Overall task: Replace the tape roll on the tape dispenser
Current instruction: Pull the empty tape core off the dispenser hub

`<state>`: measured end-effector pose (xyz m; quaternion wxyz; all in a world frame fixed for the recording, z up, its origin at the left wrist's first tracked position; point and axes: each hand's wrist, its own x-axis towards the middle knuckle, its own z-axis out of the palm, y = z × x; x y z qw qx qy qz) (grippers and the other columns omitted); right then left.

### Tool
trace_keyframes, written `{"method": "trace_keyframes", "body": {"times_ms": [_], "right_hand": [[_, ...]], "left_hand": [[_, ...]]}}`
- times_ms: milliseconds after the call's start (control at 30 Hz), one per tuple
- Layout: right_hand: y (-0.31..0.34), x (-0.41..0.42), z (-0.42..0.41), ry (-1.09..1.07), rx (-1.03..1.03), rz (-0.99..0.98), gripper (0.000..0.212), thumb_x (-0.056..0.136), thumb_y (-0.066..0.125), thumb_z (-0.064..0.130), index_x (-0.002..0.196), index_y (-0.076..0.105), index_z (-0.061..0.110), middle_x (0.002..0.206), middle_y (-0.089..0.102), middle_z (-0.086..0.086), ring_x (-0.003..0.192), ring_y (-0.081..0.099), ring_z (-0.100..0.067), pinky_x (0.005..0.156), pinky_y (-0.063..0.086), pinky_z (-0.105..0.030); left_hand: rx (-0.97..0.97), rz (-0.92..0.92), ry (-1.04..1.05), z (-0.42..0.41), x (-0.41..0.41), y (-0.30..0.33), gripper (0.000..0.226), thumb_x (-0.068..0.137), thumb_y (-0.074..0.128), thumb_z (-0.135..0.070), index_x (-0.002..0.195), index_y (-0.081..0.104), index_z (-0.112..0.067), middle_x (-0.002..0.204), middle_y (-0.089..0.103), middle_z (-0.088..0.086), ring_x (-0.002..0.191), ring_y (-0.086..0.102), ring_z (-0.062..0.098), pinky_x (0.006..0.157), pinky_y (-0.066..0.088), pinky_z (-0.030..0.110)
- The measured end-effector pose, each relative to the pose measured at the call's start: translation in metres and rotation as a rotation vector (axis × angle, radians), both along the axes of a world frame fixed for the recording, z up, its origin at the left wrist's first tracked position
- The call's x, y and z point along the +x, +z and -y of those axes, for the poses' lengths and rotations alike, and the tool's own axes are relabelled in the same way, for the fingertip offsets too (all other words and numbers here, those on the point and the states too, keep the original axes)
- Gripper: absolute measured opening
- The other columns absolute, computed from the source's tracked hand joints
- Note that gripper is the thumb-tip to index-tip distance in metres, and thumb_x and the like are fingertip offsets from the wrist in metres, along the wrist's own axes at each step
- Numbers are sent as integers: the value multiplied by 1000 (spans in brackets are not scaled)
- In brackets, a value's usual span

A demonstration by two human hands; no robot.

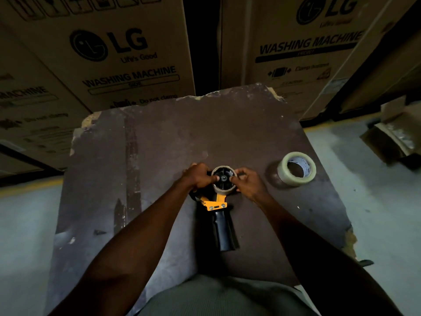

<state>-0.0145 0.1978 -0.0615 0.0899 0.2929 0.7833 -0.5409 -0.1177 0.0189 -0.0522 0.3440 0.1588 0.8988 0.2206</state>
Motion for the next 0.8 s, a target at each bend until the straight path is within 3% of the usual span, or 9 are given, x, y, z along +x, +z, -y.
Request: {"method": "trace_keyframes", "body": {"times_ms": [133,233,333,433,567,700,800], "right_hand": [[4,0,2,18,26,-25,19,79,77,18,79,62,29,86,73,-9,79,69,-24,80,57,-48],[9,0,3,13,38,-33,18,82,76,12,86,63,25,85,71,-7,76,65,-20,74,52,-35],[9,-1,4,15,30,-44,15,83,74,8,95,66,14,84,69,-8,75,62,-18,71,47,-28],[5,-2,4,0,45,-33,16,80,76,11,92,67,19,83,71,-6,75,64,-18,71,49,-30],[-1,-5,4,-16,91,-36,21,72,75,20,74,58,32,83,73,-4,78,70,-25,78,56,-41],[4,-9,8,-41,41,-25,26,72,71,10,74,56,31,75,66,5,75,64,-19,79,57,-45],[-2,-7,6,-50,-2,-39,19,65,70,23,77,58,33,79,70,4,76,67,-19,80,60,-49]], "left_hand": [[-15,35,22,-2,-4,-6,76,51,46,-81,96,75,-26,97,75,4,110,63,27,101,45,56],[11,62,48,0,-7,-13,73,50,52,-80,95,76,-28,94,76,3,106,66,27,98,49,55],[52,68,105,2,-7,-14,61,48,58,-76,85,77,-31,84,78,-1,91,72,22,87,57,48],[67,51,142,0,-2,-7,56,46,58,-72,77,75,-29,81,77,0,85,73,21,81,60,44],[54,28,163,-3,1,-6,63,47,59,-71,86,77,-26,83,77,-1,84,73,19,81,60,42],[20,-6,150,-4,4,0,59,52,59,-70,94,74,-31,95,76,-1,90,70,20,86,57,43],[61,-8,144,-2,4,3,60,50,57,-72,94,73,-34,96,76,-4,92,70,19,87,57,44]]}}
